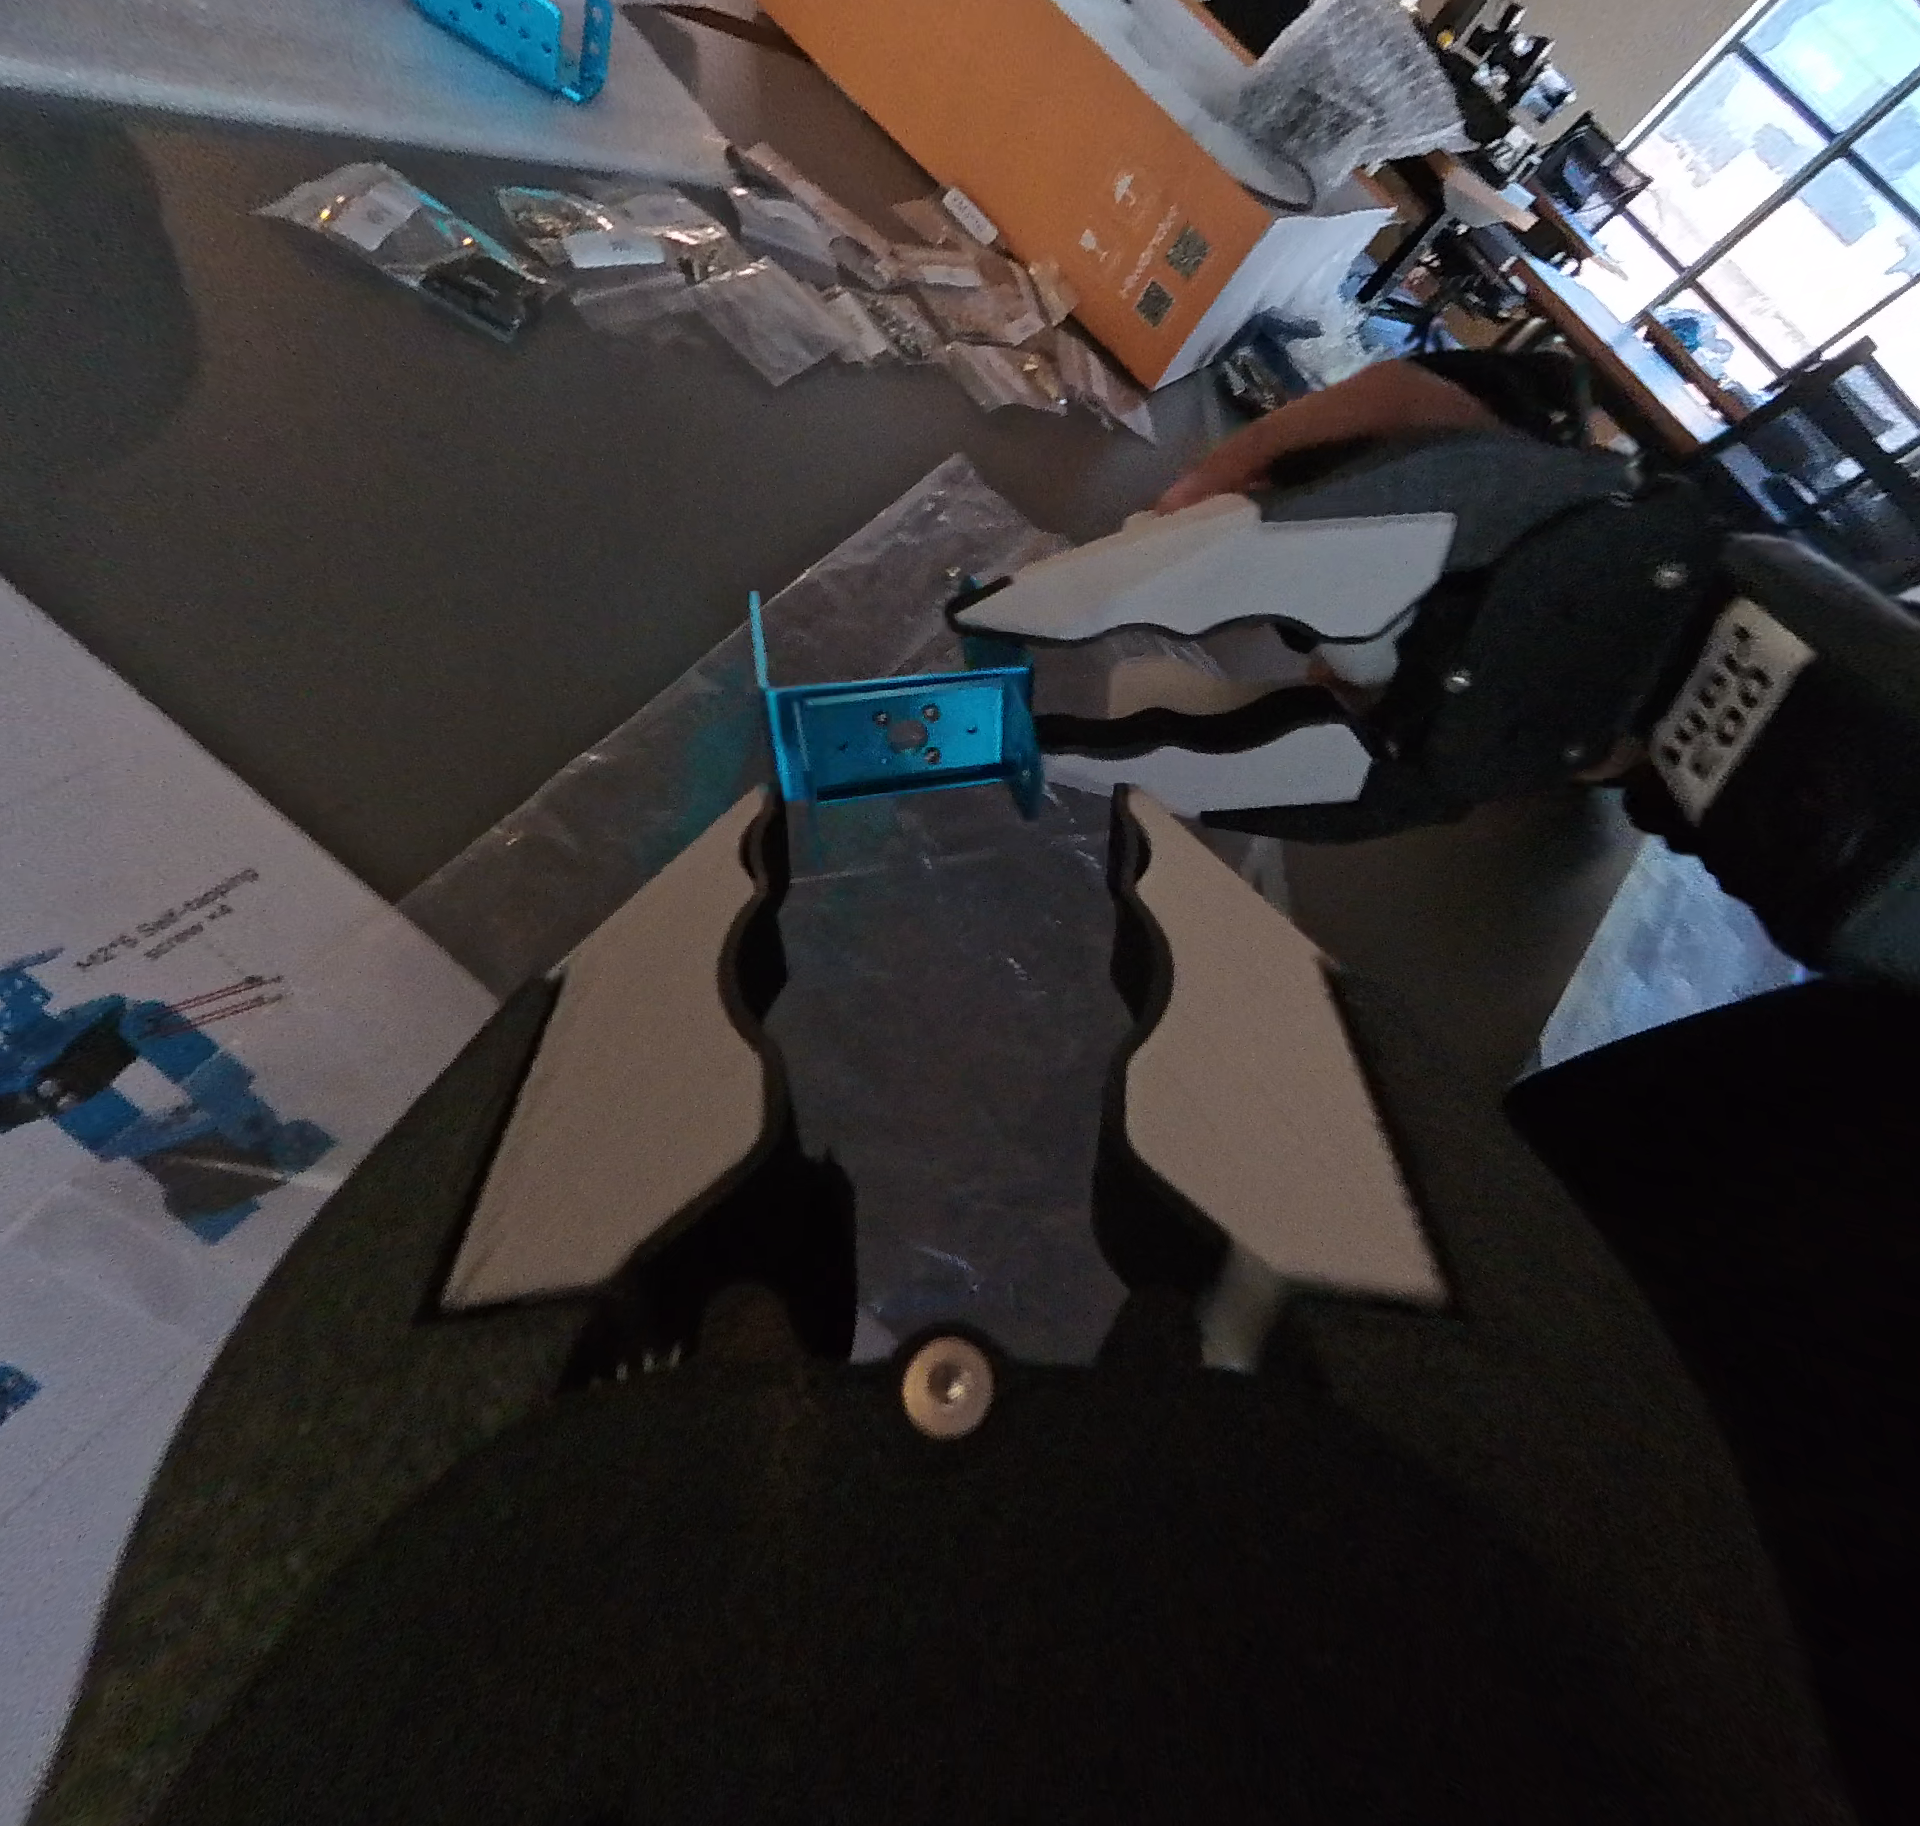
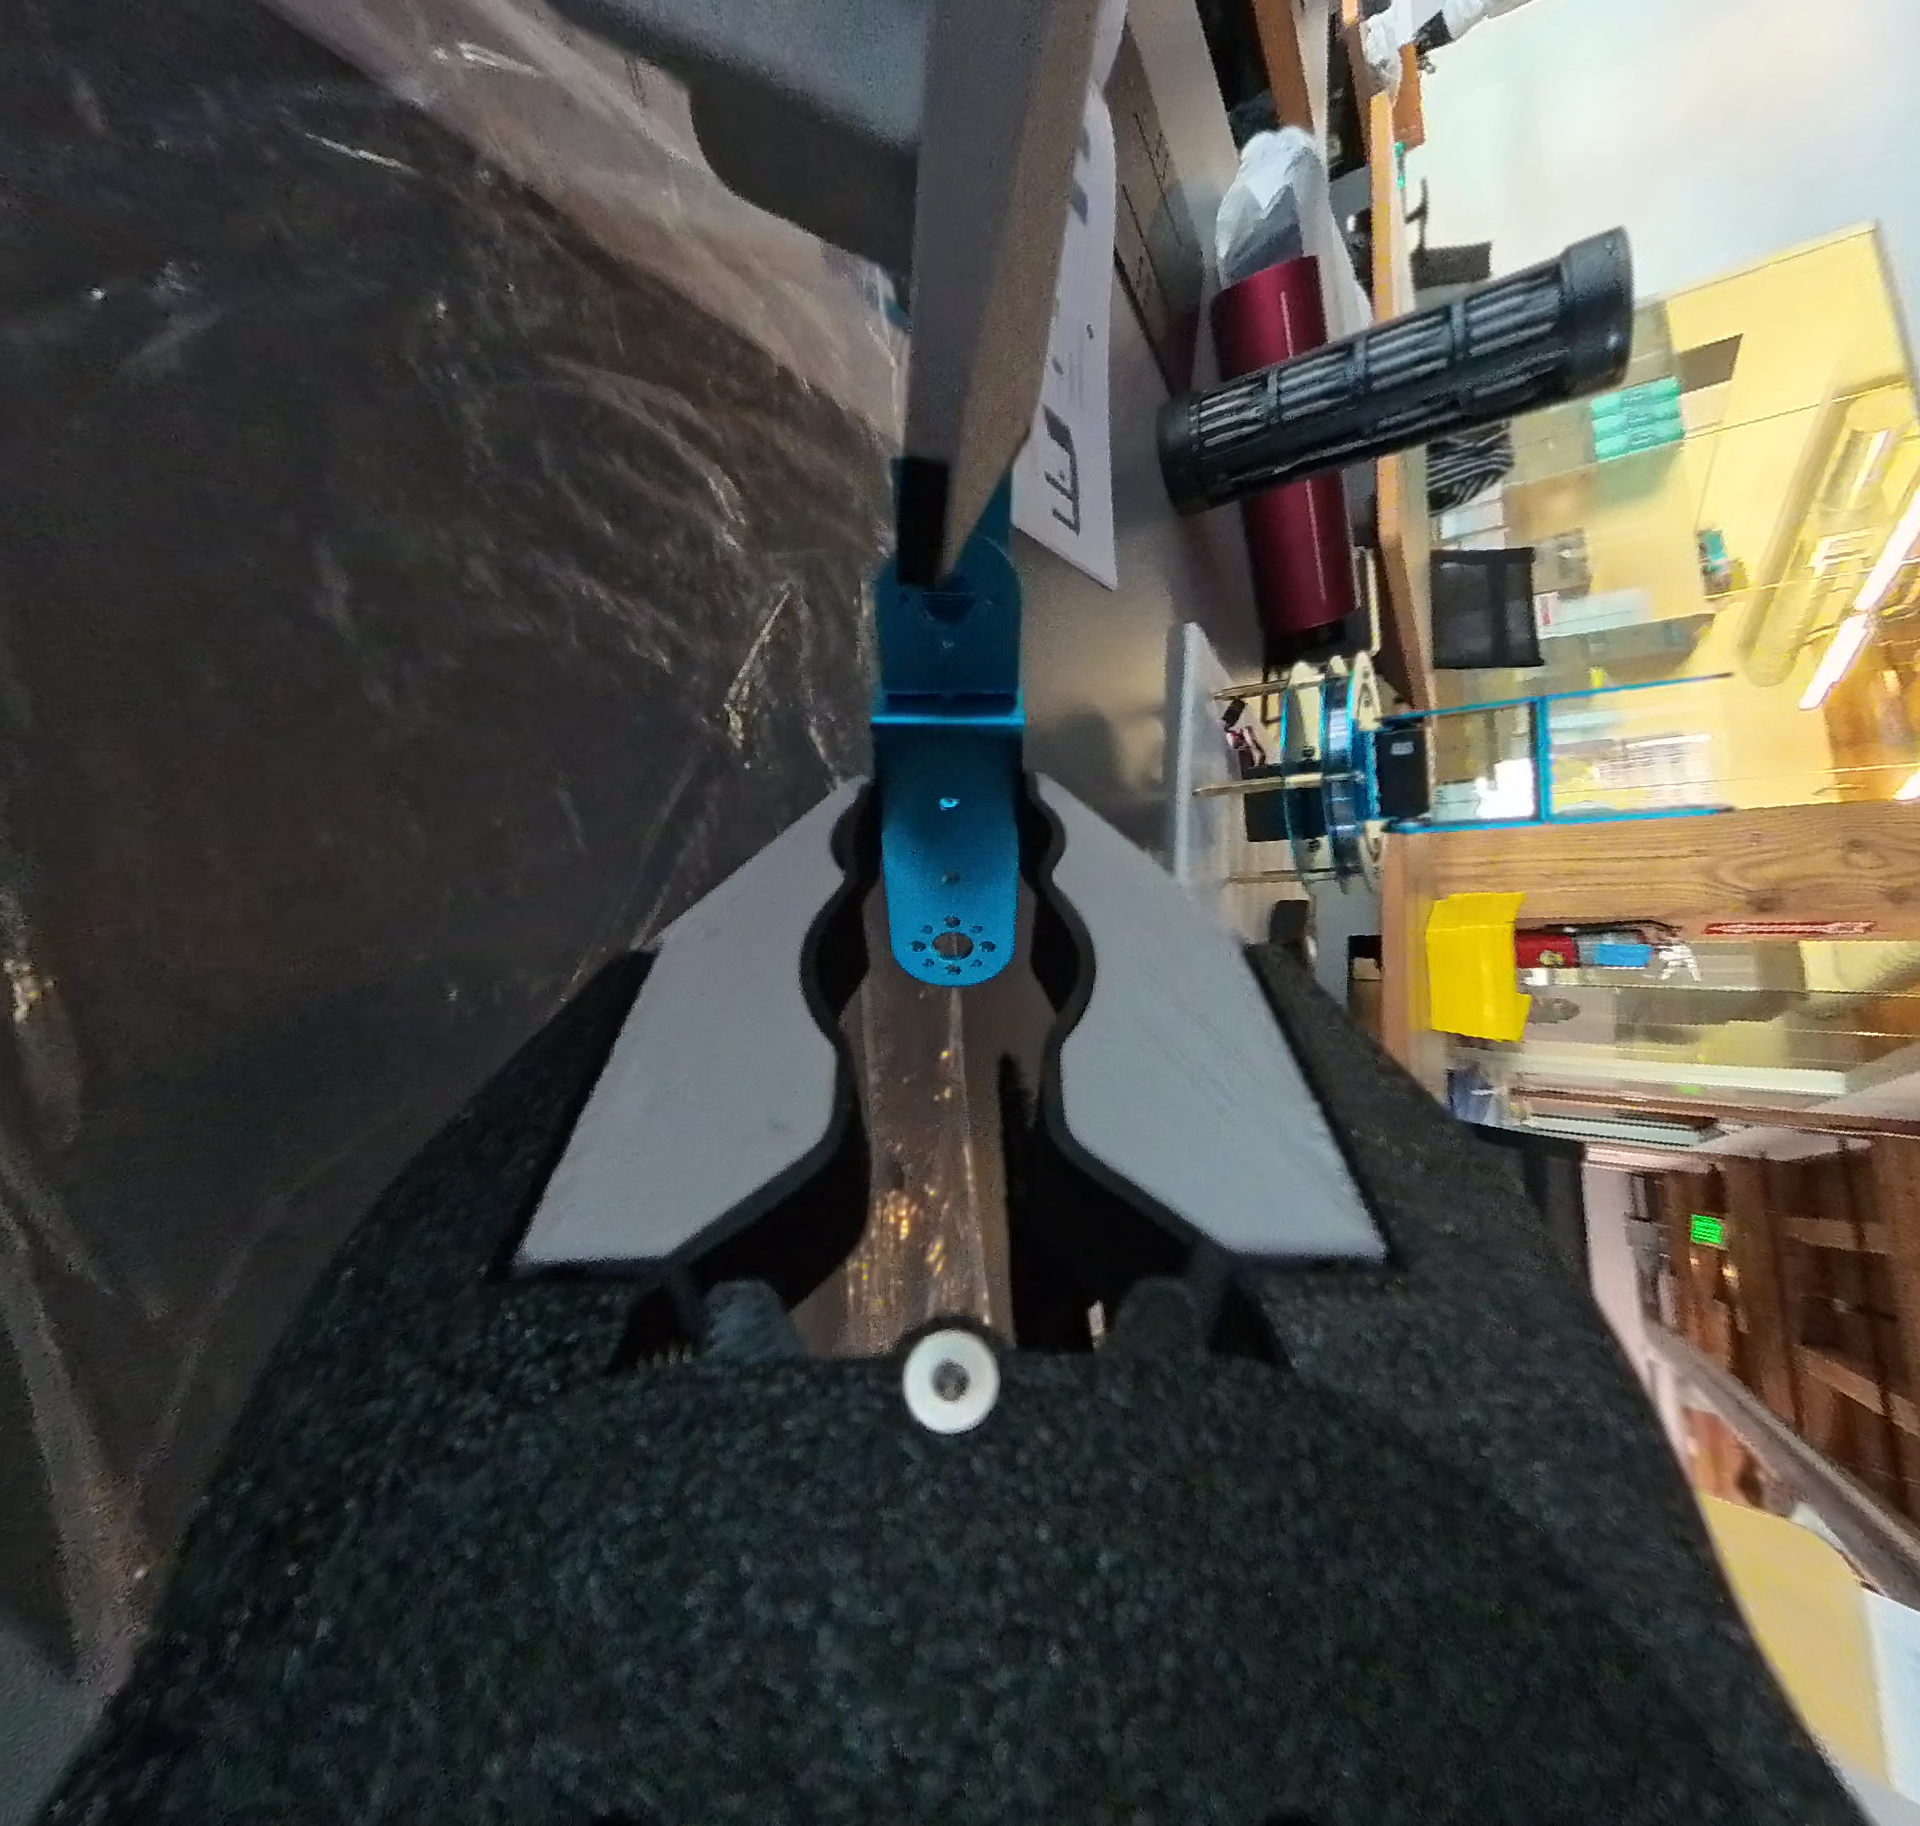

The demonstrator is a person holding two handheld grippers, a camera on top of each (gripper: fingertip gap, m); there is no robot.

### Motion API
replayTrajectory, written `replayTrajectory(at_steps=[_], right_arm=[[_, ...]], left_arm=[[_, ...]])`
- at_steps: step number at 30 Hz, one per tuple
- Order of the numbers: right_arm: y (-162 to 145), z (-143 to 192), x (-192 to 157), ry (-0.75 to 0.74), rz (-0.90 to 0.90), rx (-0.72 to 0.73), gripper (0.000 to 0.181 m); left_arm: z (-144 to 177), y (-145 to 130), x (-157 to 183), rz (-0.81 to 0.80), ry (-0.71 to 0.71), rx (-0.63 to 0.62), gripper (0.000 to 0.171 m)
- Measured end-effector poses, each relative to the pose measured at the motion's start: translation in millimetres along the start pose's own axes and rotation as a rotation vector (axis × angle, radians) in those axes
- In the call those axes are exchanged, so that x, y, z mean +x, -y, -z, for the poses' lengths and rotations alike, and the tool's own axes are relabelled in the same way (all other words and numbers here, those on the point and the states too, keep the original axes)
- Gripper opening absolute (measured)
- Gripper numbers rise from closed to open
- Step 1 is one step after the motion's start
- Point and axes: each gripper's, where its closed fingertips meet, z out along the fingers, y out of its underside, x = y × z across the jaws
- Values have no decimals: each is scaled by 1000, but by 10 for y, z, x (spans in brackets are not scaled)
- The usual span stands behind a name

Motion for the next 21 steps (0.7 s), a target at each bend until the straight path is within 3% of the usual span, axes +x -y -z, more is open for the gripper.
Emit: replayTrajectory(at_steps=[6,12,19,21], right_arm=[[75,10,-58,-52,105,-48,26],[107,46,-179,-102,233,-110,26],[225,89,-381,4,186,-69,26],[289,137,-440,39,170,-30,32]], left_arm=[[-58,-39,-60,-30,39,-19,46],[-61,-235,-47,-124,46,-124,46],[4,-418,-40,-228,-21,-286,46],[25,-433,-40,-254,-45,-315,46]])
